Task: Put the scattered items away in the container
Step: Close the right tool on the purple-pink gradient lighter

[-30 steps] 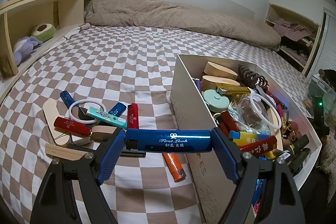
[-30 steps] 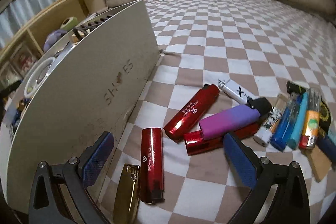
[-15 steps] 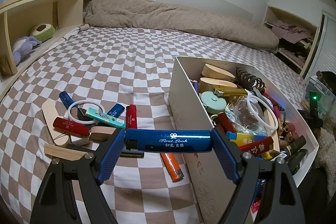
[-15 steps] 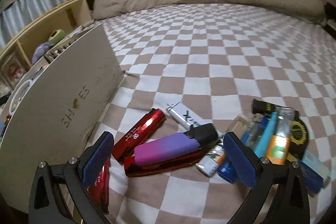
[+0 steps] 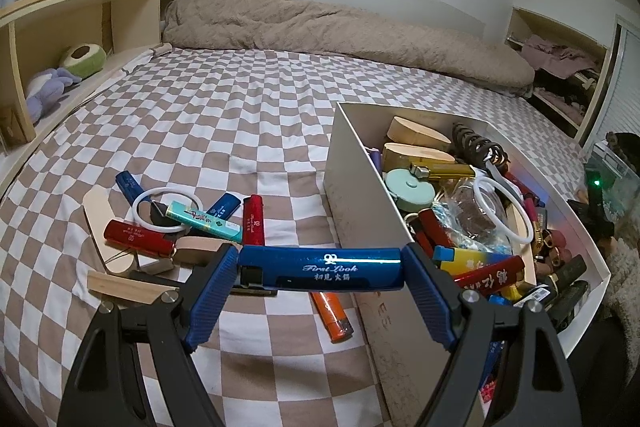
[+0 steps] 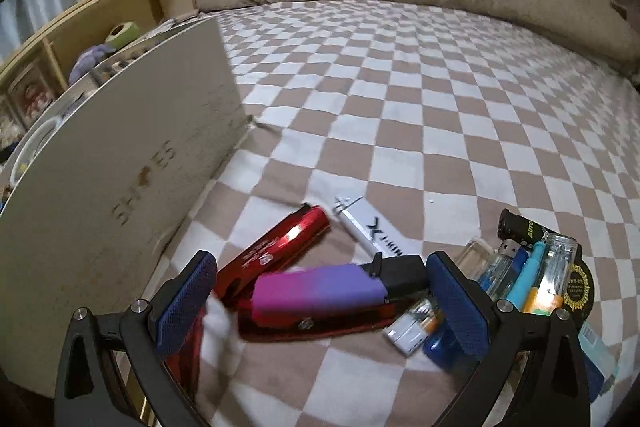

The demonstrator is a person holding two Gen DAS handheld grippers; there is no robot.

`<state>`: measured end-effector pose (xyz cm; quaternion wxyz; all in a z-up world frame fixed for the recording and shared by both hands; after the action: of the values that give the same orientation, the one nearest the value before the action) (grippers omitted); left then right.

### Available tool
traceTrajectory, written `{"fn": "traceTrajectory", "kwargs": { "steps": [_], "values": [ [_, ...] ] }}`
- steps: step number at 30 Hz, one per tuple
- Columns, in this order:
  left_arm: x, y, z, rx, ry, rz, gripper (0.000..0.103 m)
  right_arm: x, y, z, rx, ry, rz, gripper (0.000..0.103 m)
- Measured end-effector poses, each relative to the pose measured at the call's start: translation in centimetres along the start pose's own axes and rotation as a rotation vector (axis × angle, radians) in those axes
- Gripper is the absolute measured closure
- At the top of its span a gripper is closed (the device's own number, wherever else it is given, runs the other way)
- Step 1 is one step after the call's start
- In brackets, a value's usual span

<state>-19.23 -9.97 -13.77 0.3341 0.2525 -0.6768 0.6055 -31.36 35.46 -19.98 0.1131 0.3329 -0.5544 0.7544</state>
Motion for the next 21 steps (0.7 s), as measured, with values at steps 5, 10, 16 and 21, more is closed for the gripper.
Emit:
{"fn": "traceTrajectory", "kwargs": {
  "steps": [5, 10, 16, 21],
  "values": [
    [0.0, 0.0, -0.3, -0.005, 0.004, -0.001, 0.02, -0.3, 0.4, 0.6, -0.08, -0.05, 0.014, 0.002],
    [0.0, -0.4, -0.5, -0.01, 0.002, -0.009, 0.02, -0.3, 0.6, 0.5, -0.12, -0.059, 0.027, 0.018],
    [0.1, -1.2, -0.9, -0.021, -0.001, -0.022, 0.02, -0.4, 0.1, 0.9, -0.15, -0.061, 0.018, 0.018],
    [0.4, -1.7, -1.4, -0.026, -0.008, -0.037, 0.02, -0.4, -0.8, 1.1, -0.189, -0.039, 0.005, 0.018]
  ]
}}
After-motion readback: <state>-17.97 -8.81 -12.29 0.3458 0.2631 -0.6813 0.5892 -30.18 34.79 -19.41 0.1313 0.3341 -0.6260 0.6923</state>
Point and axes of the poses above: each gripper's, at about its wrist camera, not at the fingertips, and y roughly the way its jaws point, z to its left, x to its top, the point moved 7 cm from there along y, roughly the way its jaws point, and after that the axes turned 7 degrees about y, right-handed, at the moved point
